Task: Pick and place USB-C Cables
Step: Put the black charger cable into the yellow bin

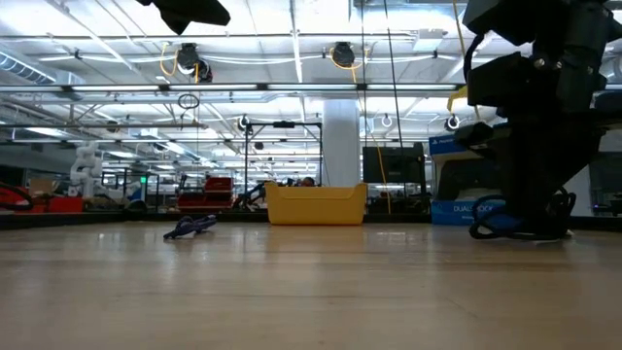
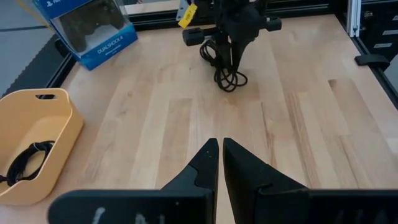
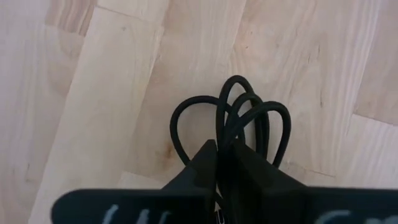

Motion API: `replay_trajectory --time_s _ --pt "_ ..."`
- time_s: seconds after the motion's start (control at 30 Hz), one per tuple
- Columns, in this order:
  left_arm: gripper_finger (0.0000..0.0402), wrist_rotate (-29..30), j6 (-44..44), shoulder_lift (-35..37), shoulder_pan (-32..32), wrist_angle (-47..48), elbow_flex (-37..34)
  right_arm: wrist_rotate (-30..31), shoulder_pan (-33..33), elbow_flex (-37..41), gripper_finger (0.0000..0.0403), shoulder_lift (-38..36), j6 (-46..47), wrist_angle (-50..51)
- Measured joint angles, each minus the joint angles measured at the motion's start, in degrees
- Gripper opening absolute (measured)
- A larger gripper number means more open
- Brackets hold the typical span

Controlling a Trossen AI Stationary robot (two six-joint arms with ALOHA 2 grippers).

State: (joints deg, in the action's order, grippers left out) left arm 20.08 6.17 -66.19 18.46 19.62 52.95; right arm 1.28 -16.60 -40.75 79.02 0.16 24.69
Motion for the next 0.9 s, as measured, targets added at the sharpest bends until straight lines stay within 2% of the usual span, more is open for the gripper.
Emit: replay_trajectory --time_s 0.3,0.7,0.9 --pt "0.0026 -0.02 -0.96 -0.02 0.0 -0.27 0.02 0.06 0.18 -4.63 0.0017 -0.8 0.17 2.23" --pt "0.0026 -0.04 -1.46 -0.02 0.0 -2.6 0.02 0.53 2.39 -18.4 0.0016 -0.76 0.02 10.68" --pt "0.0026 -0.04 -3.53 -0.02 0.02 -3.51 0.02 5.73 3.81 -26.84 0.0016 -0.79 -0.19 13.81"
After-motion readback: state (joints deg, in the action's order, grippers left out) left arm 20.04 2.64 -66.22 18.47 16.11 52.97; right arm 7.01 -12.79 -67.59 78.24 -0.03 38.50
